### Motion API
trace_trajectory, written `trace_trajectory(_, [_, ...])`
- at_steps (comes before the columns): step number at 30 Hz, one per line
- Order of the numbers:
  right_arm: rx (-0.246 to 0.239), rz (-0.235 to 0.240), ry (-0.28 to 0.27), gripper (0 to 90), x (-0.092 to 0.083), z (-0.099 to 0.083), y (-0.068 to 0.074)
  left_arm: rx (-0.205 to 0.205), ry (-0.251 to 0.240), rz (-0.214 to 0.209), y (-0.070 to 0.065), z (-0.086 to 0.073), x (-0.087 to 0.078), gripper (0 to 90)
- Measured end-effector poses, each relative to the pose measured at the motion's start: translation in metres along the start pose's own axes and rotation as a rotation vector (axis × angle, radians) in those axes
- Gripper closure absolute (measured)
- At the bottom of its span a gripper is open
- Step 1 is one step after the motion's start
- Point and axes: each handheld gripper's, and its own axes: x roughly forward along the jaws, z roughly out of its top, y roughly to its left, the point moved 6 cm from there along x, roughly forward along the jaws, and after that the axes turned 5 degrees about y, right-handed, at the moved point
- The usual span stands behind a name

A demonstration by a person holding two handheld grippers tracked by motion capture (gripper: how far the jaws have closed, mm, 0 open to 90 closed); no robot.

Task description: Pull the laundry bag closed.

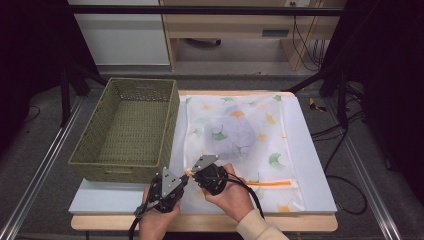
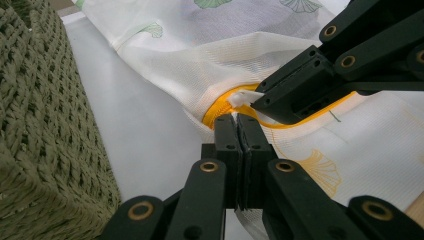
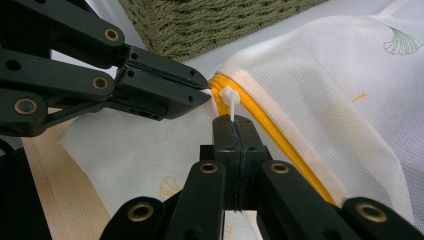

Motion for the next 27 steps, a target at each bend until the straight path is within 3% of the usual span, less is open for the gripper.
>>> trace_trajectory(10, [-0.003,-0.007,0.003,90.0,-0.0033,0.004,0.0003,-0.008,-0.016,0.001,0.0013,0.0019,-0.002,88.3])
trace_trajectory(14, [-0.006,-0.005,-0.001,90.0,-0.0043,0.0048,0.001,-0.007,-0.021,-0.023,0.0017,0.0018,-0.0033,88.1])
trace_trajectory(16, [-0.003,-0.001,-0.007,90.0,-0.0048,0.005,0.001,-0.028,-0.039,-0.049,0.0018,0.0021,-0.0037,88.1])
trace_trajectory(27, [0.024,0.001,-0.006,90.0,-0.0056,0.0025,-0.0015,-0.019,-0.044,-0.025,0.001,0.0039,-0.0038,88.6])
